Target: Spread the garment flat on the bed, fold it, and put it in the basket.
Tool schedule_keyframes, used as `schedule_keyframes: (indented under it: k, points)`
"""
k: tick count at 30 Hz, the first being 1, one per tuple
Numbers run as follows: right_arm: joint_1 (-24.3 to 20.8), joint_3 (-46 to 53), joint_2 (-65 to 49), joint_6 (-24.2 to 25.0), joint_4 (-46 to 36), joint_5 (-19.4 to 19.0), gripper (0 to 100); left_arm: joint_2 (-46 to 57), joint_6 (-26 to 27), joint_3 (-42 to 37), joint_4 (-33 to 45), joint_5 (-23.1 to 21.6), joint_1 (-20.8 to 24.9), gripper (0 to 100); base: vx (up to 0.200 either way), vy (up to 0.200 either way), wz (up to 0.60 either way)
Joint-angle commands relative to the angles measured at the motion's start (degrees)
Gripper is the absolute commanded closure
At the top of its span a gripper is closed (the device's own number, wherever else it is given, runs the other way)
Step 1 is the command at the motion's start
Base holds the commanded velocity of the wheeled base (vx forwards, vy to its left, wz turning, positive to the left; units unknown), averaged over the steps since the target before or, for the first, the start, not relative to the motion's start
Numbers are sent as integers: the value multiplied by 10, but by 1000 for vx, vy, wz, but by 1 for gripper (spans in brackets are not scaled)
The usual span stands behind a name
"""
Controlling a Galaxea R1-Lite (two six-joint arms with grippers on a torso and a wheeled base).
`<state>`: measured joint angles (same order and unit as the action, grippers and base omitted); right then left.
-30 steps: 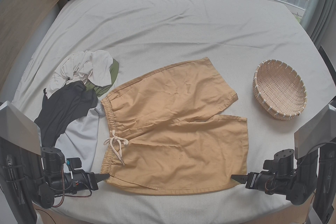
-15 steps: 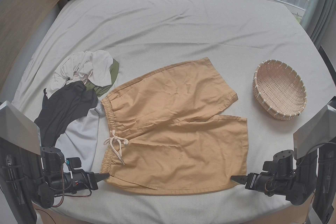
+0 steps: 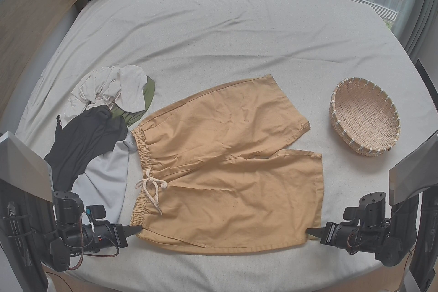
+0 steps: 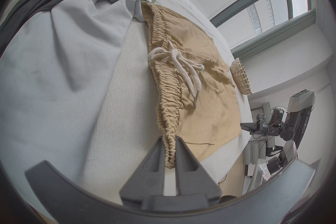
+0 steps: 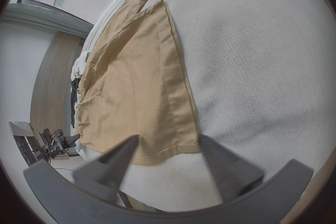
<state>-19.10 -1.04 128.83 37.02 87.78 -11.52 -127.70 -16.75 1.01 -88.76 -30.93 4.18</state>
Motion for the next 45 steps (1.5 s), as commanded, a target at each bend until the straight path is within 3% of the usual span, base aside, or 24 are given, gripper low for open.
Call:
schedule_keyframes:
  k: [1, 10, 13, 25, 33, 37, 38, 41, 45]
  points:
    - [-1, 7, -5, -1, 5, 2, 100, 0, 0, -9, 0, 0, -1, 100, 0, 0, 0]
    - [6, 10, -17, 0, 2, 4, 100, 0, 0, -8, 0, 0, -1, 100, 0, 0, 0]
    - [13, 10, -67, -5, -11, 8, 100, 11, -2, -5, 0, 0, -2, 100, 0, 0, 0]
    - [16, 9, -156, -13, -130, 6, 100, 21, -2, -10, 0, -3, -2, 100, 0, 0, 0]
    - [15, 9, -148, -20, -118, 4, 100, 31, -4, -7, -1, -4, -3, 100, 0, 0, 0]
    - [16, 9, -173, -16, -96, -5, 100, 68, -6, -7, -1, -30, -4, 100, 0, 0, 0]
    - [19, 9, -197, -14, -82, -19, 100, 96, -7, -6, -1, -54, -8, 100, 0, 0, 0]
    - [21, 9, -217, -11, -71, -25, 100, 115, -14, -2, -1, -56, -11, 100, 0, 0, 0]
    - [28, -2, -247, -6, -31, -25, 100, 155, -57, 23, -1, -55, -22, 100, 0, 0, 0]
